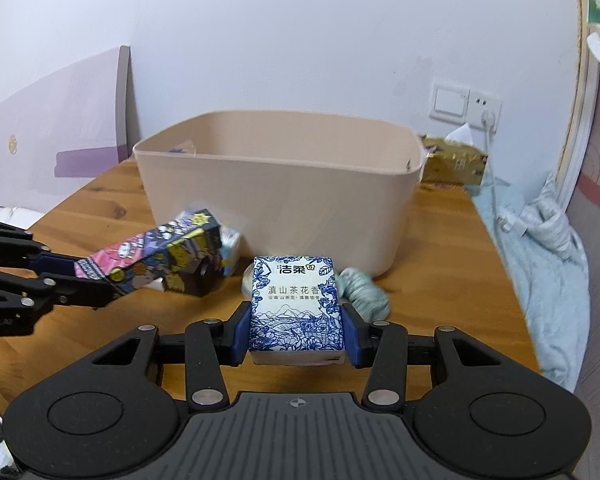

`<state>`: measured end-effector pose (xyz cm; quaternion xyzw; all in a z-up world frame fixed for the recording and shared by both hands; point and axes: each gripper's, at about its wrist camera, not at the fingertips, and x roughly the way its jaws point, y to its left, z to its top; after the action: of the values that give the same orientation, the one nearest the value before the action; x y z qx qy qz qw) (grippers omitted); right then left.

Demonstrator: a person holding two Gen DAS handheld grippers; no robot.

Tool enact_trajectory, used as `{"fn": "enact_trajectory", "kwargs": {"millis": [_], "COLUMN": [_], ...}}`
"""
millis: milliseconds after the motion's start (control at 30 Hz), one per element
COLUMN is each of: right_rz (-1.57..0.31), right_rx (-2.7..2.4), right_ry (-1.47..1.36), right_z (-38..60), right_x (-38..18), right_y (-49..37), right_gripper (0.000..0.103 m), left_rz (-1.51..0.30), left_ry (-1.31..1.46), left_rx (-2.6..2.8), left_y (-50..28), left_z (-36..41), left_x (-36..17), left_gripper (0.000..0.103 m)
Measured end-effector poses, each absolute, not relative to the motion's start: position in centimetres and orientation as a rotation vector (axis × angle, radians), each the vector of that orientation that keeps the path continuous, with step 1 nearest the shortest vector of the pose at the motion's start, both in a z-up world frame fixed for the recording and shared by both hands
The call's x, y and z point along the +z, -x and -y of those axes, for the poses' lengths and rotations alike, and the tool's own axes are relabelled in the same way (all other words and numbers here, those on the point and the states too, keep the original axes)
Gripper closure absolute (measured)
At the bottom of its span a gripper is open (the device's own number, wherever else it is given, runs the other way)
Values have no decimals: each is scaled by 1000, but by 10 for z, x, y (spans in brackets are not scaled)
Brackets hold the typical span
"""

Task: Organize objects
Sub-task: 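Lift the pink box with left tool while right tool carries the tea box over the basket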

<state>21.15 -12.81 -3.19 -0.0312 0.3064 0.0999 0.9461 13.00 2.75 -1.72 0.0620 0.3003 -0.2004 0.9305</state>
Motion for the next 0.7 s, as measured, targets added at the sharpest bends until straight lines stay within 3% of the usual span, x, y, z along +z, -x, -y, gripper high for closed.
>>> {"fn": "enact_trajectory", "kwargs": {"millis": [700], "right_rz": [-506], "right_rx": [163], "right_ry": [43], "right_z": [143], "right_x": [20], "right_y": [-248], "right_gripper": [60], "left_rz": [-462], "left_ry": [-137], "left_rx": [-321], "left_y": [-174], "left_z": [-41], "left_x": [53], "left_gripper": [80]}}
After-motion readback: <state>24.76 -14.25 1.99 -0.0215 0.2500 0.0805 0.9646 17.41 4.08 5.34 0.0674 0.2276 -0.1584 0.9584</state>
